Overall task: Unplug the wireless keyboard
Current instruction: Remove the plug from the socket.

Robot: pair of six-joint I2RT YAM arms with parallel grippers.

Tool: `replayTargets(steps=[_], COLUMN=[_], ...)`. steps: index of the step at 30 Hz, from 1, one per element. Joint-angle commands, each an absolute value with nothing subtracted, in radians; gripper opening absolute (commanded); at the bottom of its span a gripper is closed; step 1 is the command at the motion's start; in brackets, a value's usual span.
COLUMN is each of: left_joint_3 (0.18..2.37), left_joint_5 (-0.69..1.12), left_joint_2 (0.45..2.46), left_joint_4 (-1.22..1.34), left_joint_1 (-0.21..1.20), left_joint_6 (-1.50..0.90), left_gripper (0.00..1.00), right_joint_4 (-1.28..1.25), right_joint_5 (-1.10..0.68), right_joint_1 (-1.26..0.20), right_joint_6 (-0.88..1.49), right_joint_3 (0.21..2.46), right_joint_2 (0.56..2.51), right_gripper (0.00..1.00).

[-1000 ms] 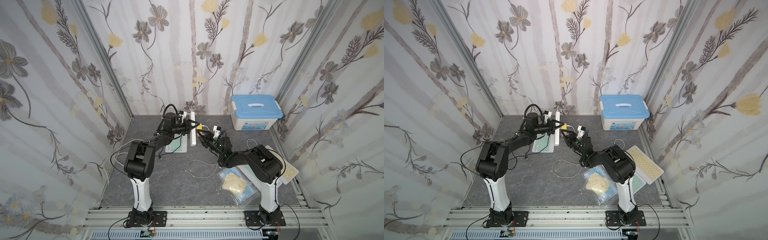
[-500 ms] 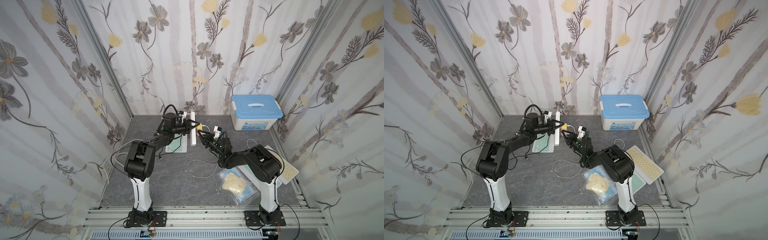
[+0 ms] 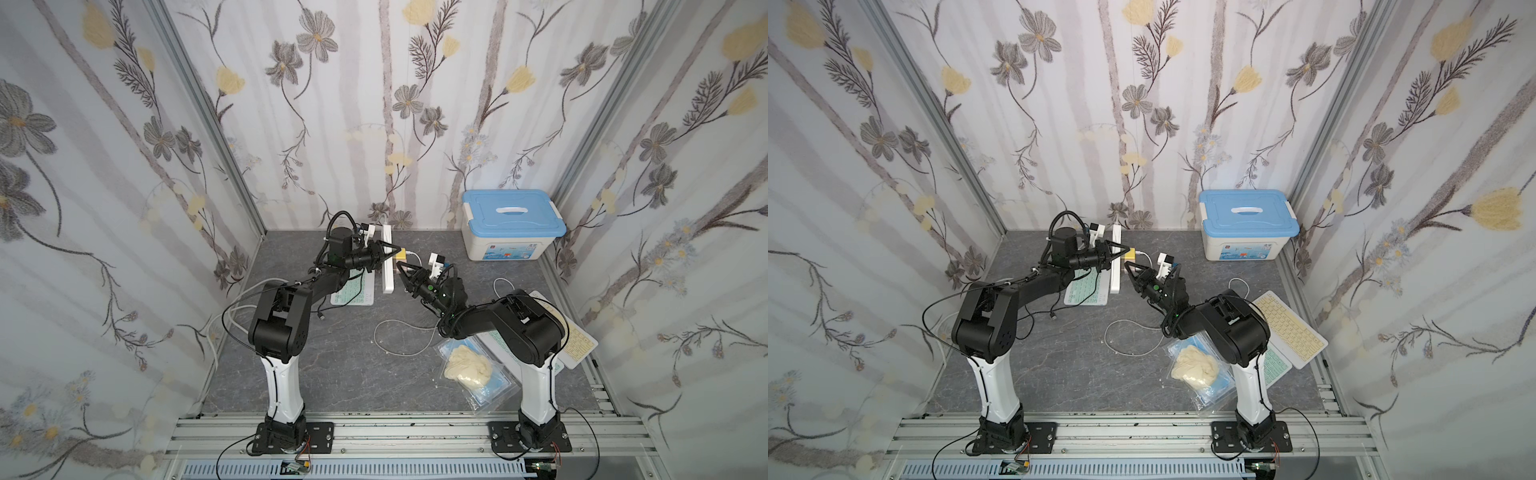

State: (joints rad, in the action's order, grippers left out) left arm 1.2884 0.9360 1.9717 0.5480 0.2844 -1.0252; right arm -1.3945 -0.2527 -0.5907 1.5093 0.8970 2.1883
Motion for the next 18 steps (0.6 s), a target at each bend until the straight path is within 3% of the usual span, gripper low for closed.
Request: replayTargets(steps=[1, 18], left_joint_3=[1.281, 1.275], left_joint_5=[0.895, 0.861], left_joint_2=[1.958, 1.957], left_joint_4=[0.655, 0.73], left_joint_1=[0.269, 0.264], left_joint_6=[-1.036, -1.083], left_gripper=[0.0, 0.0], right_joint_4=[-1.516, -1.643], right_joint_5=[-0.244, -0.196], right_joint_1=[-0.579, -0.58], right_joint_6=[1.508, 1.576], right_joint_3=[0.891, 0.872], right_joint_2=[2.184, 2.224], right_gripper=[0.0, 0.0])
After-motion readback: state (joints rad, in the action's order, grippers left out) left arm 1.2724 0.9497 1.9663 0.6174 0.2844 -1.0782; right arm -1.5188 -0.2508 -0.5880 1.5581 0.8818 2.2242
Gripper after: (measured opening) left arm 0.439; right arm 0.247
